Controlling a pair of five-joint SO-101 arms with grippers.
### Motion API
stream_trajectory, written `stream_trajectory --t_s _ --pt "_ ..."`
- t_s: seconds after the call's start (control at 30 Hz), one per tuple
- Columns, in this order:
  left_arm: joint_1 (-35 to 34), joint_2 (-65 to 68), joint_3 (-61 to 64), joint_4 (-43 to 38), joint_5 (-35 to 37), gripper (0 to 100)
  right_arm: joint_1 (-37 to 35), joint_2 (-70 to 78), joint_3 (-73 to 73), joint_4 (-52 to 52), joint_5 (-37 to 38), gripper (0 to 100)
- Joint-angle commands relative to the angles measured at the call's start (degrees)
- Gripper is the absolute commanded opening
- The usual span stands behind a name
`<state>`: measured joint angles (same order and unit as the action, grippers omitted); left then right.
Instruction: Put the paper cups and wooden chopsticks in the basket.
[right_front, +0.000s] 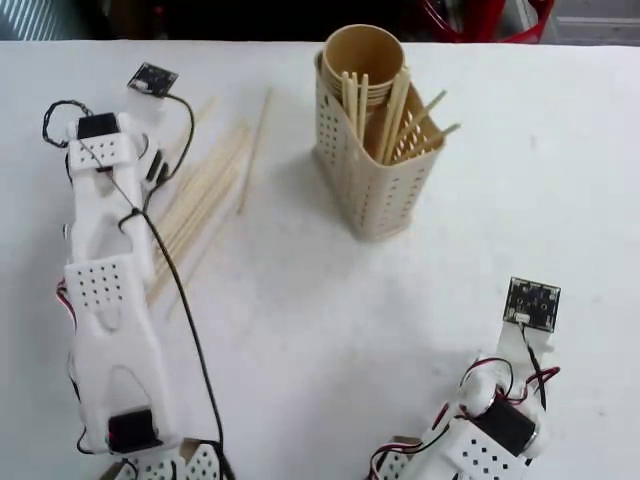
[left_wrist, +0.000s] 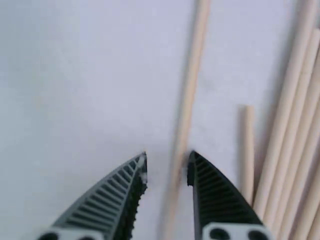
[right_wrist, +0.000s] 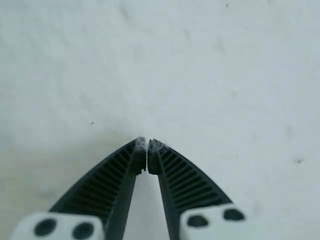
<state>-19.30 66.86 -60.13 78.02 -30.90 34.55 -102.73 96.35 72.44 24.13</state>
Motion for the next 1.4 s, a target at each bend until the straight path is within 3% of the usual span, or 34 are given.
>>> stream_trajectory --t_s 0.0,0.1,0.33,0.53,0.67,0.9,1.17,1.37 --pt "-0.57 6.55 -6.68 6.07 0.53 11 0.13 -0.48 0.53 0.31 0.53 1.9" --pt "-1.45 8.4 -12.48 10.46 0.26 2 0.22 -0.48 0.53 0.31 0.53 1.9" --pt "-0.75 9.1 -25.14 24.35 -2.55 2 0.22 -0.48 0.53 0.31 0.53 1.9" --pt "-1.98 0.92 -26.73 24.7 0.97 2 0.22 -0.48 0.53 0.31 0.53 1.9" --pt "-2.15 -11.47 -15.3 24.79 3.69 2 0.22 -0.48 0.53 0.31 0.53 1.9" --pt "1.19 -44.79 17.32 23.91 3.69 2 0.22 -0.48 0.53 0.31 0.53 1.9" --pt "21.32 -87.08 48.0 10.29 10.73 2 0.22 -0.48 0.53 0.31 0.53 1.9" --pt "36.79 -99.82 62.42 -9.85 17.76 2 0.22 -0.48 0.53 0.31 0.53 1.9"
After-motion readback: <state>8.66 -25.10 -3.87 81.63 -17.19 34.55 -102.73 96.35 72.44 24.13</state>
